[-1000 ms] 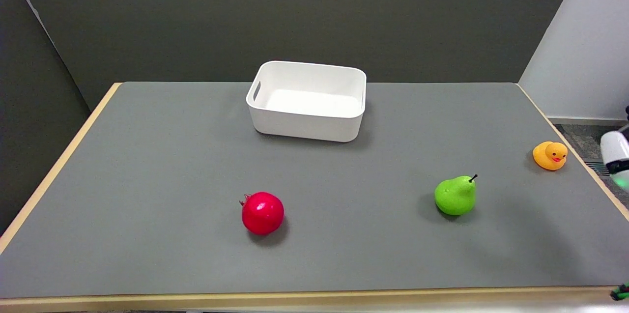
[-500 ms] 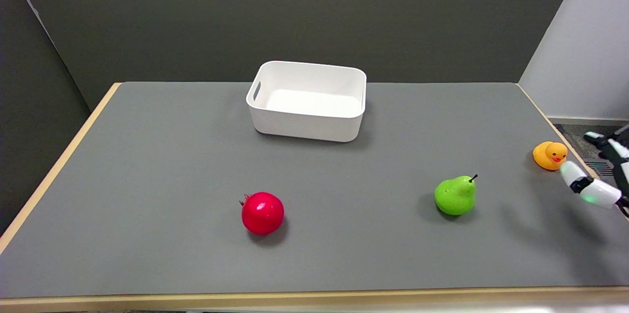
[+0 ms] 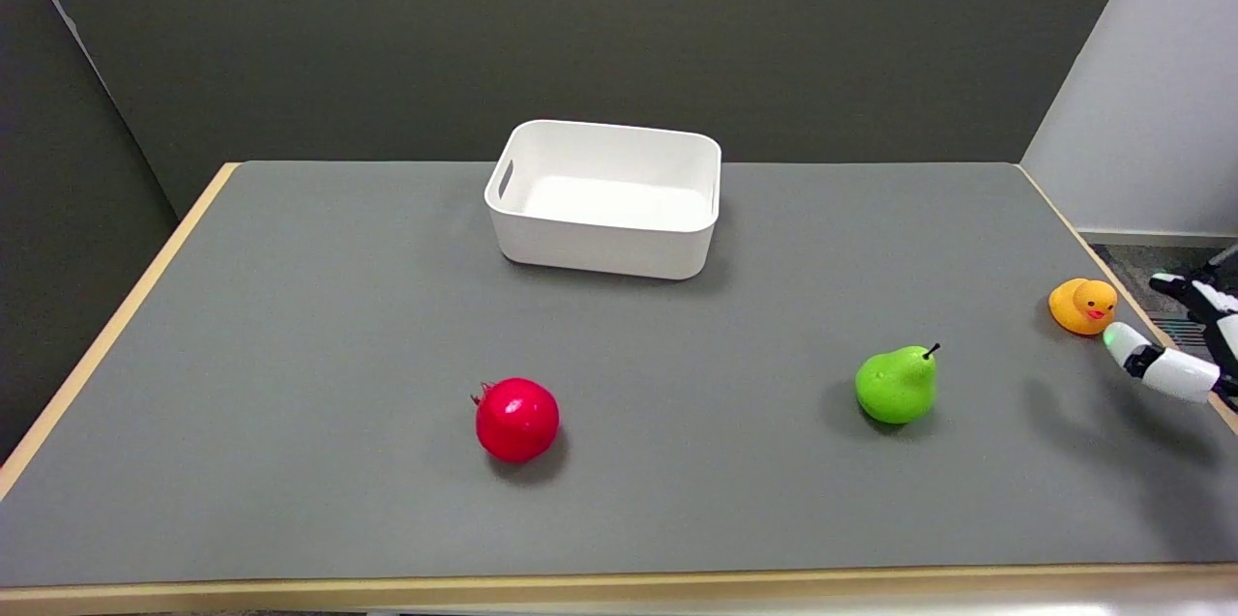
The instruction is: Pick up the yellow duck.
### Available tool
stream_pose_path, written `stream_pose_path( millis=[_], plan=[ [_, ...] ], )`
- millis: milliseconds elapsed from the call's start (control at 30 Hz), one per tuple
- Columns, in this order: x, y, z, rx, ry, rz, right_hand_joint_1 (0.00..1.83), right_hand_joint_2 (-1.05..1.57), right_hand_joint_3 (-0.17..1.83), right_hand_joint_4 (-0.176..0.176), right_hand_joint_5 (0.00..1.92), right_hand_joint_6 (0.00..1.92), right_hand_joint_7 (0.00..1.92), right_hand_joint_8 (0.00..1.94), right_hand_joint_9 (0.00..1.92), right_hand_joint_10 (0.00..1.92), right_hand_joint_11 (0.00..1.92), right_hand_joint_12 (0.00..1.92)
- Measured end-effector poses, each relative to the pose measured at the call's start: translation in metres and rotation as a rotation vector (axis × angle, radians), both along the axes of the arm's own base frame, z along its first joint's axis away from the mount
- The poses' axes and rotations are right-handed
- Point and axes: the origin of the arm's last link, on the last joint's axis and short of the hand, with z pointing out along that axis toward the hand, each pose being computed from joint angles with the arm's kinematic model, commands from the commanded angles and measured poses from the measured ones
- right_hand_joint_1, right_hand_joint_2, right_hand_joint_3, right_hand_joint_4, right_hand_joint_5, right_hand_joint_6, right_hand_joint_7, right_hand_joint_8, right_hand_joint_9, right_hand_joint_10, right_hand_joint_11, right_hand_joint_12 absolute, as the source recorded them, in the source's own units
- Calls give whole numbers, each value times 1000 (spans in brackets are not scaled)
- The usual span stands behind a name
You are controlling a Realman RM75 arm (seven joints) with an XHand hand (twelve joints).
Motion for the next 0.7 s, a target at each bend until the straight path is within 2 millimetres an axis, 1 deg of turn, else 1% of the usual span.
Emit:
stream_pose_path(
  millis=[133, 267, 433, 700],
  plan=[
    [5, -4, 6, -4, 15, -13, 329, 571, 930, -54, 167, 448, 173, 380, 38, 683, -1, 1043],
    [5, -7, 9, -4, 18, -36, 328, 576, 934, -48, 167, 446, 175, 372, 40, 679, -1, 1047],
    [-1, -10, 10, -10, 7, -82, 331, 578, 943, -27, 158, 436, 170, 348, 39, 657, -1, 1042],
    [-10, -16, 12, -34, -8, -141, 322, 577, 948, -14, 149, 425, 168, 329, 43, 640, -1, 1046]
  ],
)
